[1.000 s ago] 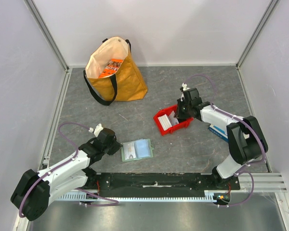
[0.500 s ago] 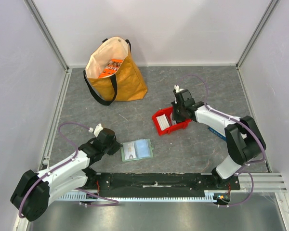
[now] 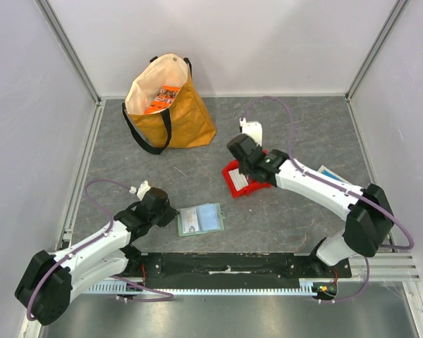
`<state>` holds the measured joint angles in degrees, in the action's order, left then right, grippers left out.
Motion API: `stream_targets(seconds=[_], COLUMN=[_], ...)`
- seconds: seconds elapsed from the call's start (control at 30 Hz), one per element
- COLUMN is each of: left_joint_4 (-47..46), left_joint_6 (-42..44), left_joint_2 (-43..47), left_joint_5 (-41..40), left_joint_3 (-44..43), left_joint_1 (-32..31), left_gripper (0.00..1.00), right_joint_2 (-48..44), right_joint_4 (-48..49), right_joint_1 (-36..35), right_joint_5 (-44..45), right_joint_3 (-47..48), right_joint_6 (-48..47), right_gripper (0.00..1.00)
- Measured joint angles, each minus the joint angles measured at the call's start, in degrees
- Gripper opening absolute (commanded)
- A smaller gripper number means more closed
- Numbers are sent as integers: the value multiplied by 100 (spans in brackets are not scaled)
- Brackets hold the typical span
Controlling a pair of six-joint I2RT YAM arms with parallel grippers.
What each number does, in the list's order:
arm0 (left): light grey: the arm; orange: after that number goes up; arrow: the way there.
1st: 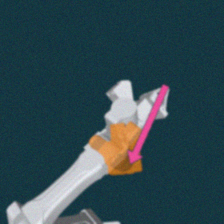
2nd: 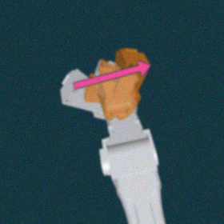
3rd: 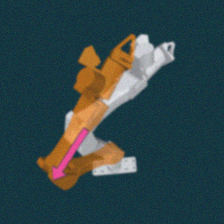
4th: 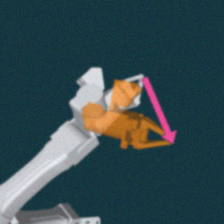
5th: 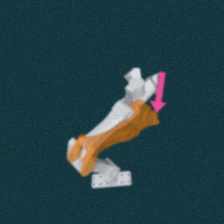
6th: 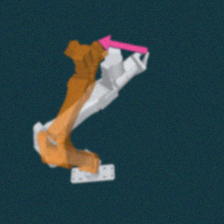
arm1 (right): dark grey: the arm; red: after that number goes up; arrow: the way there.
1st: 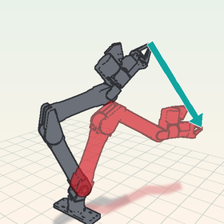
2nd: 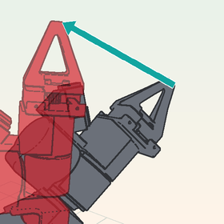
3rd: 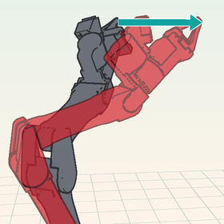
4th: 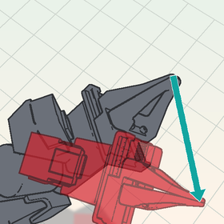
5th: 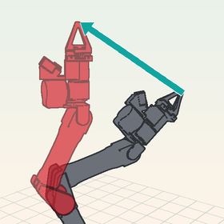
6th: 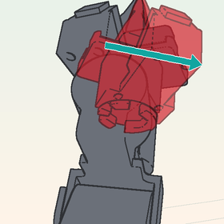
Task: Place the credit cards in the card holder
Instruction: Pick up the credit card from the storage box, then turn over the card slot at the center of the board.
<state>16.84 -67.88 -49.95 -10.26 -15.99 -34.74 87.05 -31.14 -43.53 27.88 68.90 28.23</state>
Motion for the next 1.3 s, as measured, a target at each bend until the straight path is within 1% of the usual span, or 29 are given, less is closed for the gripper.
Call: stream_targets(seconds=[0.17, 0.23, 0.3, 0.33, 0.47, 0.6, 0.77, 0.93, 1.07, 1.2, 1.3], left_joint_4=[22, 22, 24, 26, 37, 72, 79, 79, 79, 79, 76], left_joint_6=[2, 2, 2, 2, 2, 2, 2, 2, 2, 2, 2], left_joint_2=[0, -2, -4, -4, 0, 68, 140, 140, 149, 186, 203], left_joint_5=[15, 22, 28, 33, 35, 35, 35, 35, 35, 35, 35], left_joint_3=[0, 0, 0, 0, 0, 0, 0, 15, 20, 26, 57], left_joint_1=[0, 0, 0, 0, 0, 0, 0, 0, 0, 0, 0], left_gripper=[2, 2, 2, 2, 2, 2, 2, 2, 2, 2, 2], right_joint_2=[107, 411, 763, 1075, 1600, 1768, 1676, 1554, 1394, 894, 669], right_joint_4=[-664, -1043, -1340, -1554, -1829, -2055, -1834, -1537, -879, 66, 358], right_joint_1=[-1147, -1648, -1974, -2175, -2511, -2645, -2649, -2647, -2573, -2271, -2070], right_joint_5=[1305, 1814, 2155, 2371, 2612, 2627, 2527, 2140, 1412, 326, -173], right_joint_3=[258, 651, 1036, 1353, 1652, 1652, 1429, 1180, 750, -304, -723], right_joint_6=[962, 1397, 1707, 1923, 2330, 2522, 2518, 2420, 2245, 2103, 2059], right_gripper=[0, 0, 0, 0, 0, 0, 0, 0, 0, 0, 0])
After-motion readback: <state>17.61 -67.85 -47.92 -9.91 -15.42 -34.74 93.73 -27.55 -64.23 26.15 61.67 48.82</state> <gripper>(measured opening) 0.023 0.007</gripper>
